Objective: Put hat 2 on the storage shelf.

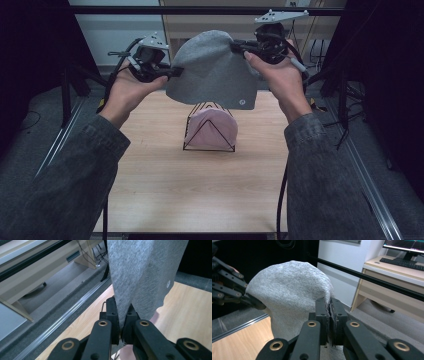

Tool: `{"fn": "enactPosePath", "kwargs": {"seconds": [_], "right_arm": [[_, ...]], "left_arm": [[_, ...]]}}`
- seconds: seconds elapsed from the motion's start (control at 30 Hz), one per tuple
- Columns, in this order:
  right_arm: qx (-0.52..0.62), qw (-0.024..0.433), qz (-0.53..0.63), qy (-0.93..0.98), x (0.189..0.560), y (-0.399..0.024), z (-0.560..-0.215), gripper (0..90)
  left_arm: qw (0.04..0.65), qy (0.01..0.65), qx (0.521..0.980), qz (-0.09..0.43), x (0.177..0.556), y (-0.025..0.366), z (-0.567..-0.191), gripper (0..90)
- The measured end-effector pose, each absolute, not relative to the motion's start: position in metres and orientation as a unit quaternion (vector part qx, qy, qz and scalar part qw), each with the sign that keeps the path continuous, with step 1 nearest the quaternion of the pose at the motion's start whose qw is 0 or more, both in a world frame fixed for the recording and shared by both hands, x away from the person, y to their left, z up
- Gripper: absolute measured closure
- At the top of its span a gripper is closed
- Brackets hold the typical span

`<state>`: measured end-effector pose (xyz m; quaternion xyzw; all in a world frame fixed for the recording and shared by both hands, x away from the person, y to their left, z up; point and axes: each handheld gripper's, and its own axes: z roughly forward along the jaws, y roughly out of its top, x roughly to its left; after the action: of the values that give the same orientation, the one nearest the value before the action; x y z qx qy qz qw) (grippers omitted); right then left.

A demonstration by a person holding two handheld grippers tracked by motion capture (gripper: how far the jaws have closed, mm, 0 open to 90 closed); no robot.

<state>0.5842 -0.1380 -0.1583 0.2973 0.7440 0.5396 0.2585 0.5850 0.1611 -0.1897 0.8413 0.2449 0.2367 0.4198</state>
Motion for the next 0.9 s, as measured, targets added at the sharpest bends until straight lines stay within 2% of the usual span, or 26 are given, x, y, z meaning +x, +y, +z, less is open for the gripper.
{"fn": "enactPosePath", "kwargs": {"seconds": [0.27, 0.9], "right_arm": [[0.325, 0.245, 0.526, 0.747, 0.615, -0.144, -0.177, 86.3], [0.344, 0.222, 0.494, 0.767, 0.665, -0.138, -0.217, 86.3]], "left_arm": [[0.408, 0.243, 0.85, 0.227, 0.603, 0.15, -0.203, 87.3], [0.394, 0.268, 0.853, 0.21, 0.645, 0.152, -0.245, 87.3]]}}
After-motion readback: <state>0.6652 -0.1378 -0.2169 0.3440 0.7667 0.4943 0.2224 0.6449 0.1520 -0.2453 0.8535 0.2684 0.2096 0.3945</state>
